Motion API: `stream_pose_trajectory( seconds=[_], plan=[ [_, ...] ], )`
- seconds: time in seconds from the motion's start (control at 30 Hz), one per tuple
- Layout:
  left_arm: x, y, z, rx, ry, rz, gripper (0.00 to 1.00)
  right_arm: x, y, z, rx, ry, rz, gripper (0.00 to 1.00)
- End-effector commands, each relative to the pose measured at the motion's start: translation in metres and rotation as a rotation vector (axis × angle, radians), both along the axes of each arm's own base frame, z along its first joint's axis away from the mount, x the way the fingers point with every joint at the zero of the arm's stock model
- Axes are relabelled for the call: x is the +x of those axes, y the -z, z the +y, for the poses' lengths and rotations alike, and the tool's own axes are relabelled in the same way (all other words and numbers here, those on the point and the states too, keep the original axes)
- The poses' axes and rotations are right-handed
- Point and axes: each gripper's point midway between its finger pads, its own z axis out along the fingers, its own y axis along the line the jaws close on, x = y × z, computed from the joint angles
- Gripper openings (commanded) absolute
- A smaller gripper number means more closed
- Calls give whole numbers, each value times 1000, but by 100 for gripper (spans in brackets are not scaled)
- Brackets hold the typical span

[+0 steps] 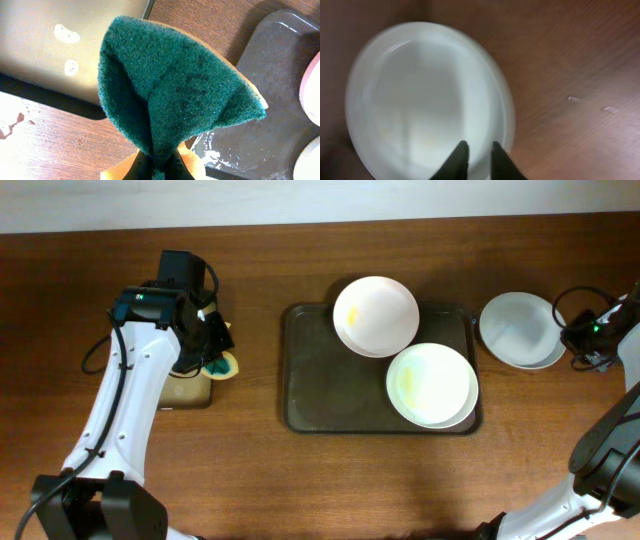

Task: Clean dirty plates on tray and stack at the side
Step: 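Grasp the pink plate rim with the right gripper and tilt it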

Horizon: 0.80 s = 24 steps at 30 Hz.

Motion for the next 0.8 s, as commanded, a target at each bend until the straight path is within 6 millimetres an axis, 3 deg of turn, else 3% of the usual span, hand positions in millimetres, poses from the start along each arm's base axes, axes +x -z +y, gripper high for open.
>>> stream_pose_trajectory(
  seconds=[0.0,0.07,0.1,0.17,0.23,0.33,0.4,0.53,0.67,0.77],
  plan=[
    [2,-4,1,10,17,-17,0,36,-24,65,246,-220,-217,31],
    [2,-4,1,9,17,-18,0,50,-32,113,299,-369,-254,57],
    [3,-4,1,9,17,-18,0,54,-32,137,286,-453,-250,62],
    [2,-4,1,9,17,-18,0,60,-27,179,232,-597,-227,63],
    [2,-4,1,10,18,-18,0,66,-15,207,110,-658,-159,63],
    [2,-4,1,10,18,-17,0,78,-5,235,-88,-704,-103,70],
    [2,-3,1,10,18,-15,0,86,-2,245,-175,-644,-82,72],
    [2,-3,1,10,18,-14,0,102,12,269,-224,-654,-108,66],
    [1,-3,-1,10,23,-13,0,112,37,281,-219,-673,-114,61],
    [1,-3,-7,9,41,-15,0,113,50,281,-217,-676,-103,47]
  ],
)
